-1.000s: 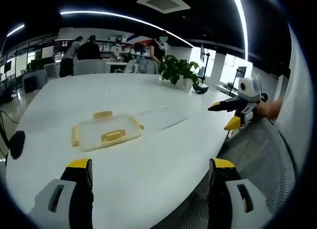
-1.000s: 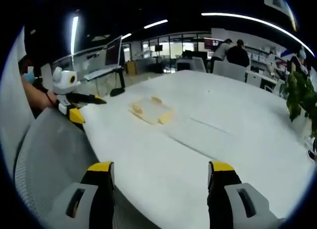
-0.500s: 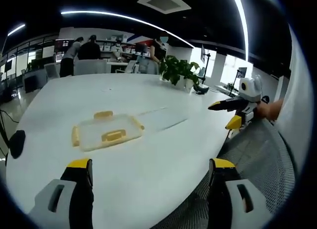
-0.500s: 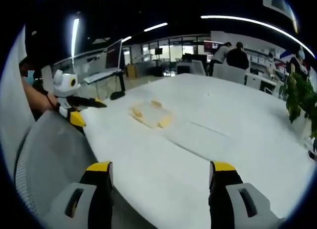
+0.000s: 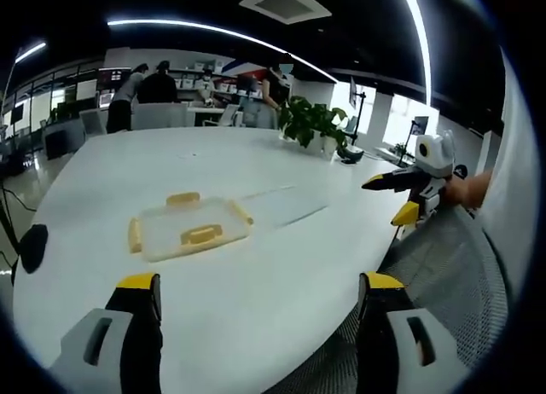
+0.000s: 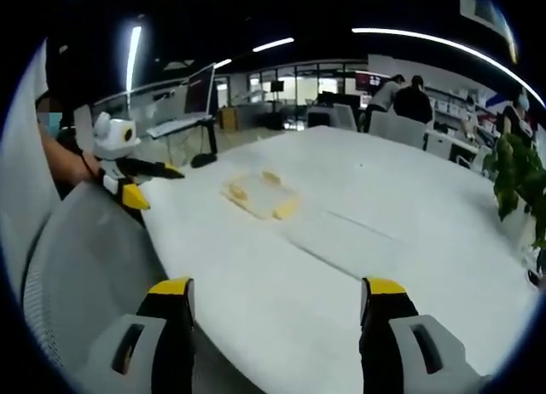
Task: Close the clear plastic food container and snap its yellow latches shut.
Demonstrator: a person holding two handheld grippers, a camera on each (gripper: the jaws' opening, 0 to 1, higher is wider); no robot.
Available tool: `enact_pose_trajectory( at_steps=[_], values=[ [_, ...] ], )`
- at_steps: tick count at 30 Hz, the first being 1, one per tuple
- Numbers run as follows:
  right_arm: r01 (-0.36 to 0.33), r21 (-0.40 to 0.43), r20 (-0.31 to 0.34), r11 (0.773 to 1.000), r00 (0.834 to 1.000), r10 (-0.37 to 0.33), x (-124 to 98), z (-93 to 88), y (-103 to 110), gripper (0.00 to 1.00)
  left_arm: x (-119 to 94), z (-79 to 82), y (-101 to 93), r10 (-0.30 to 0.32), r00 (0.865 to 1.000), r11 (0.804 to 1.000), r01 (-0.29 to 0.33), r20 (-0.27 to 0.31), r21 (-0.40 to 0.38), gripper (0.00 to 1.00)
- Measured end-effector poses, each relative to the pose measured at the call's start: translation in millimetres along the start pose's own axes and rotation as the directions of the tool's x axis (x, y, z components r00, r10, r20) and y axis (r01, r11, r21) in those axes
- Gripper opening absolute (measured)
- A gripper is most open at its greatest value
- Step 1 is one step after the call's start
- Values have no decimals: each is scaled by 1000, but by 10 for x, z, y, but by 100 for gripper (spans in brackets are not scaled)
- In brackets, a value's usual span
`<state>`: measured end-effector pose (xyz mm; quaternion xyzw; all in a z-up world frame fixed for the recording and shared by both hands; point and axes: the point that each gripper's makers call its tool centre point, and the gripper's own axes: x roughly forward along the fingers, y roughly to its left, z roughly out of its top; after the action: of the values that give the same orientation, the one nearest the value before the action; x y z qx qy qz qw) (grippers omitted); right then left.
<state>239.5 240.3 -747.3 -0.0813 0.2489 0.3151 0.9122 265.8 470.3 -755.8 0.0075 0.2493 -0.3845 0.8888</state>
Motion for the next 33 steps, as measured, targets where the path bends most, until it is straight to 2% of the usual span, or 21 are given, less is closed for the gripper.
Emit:
enact_pose_trajectory(
  at_steps=[5, 13, 17, 25, 33],
  values=[
    [-12, -21, 11, 1000, 1000, 12, 10, 68, 23, 80, 0, 43, 1, -10, 1000, 1000, 10, 1, -10, 97],
    [-17, -24, 28, 1000, 999, 18, 48, 166, -25, 80, -20, 209, 99, -3, 997, 1000, 4, 71, -26, 97],
    [-17, -37, 23, 999, 1000, 18, 90, 191, -79, 80, 5, 224, 137, 3, 998, 1000, -3, 63, 4, 97],
    [-20, -51, 47, 999, 999, 23, 205, 348, -154, 81, 61, 277, 264, 6, 998, 1000, -7, 68, 8, 97],
    [-63, -86, 42, 994, 997, 67, 398, 464, -107, 81, 122, 294, 326, 2, 999, 1000, -4, 54, 30, 97]
  ],
)
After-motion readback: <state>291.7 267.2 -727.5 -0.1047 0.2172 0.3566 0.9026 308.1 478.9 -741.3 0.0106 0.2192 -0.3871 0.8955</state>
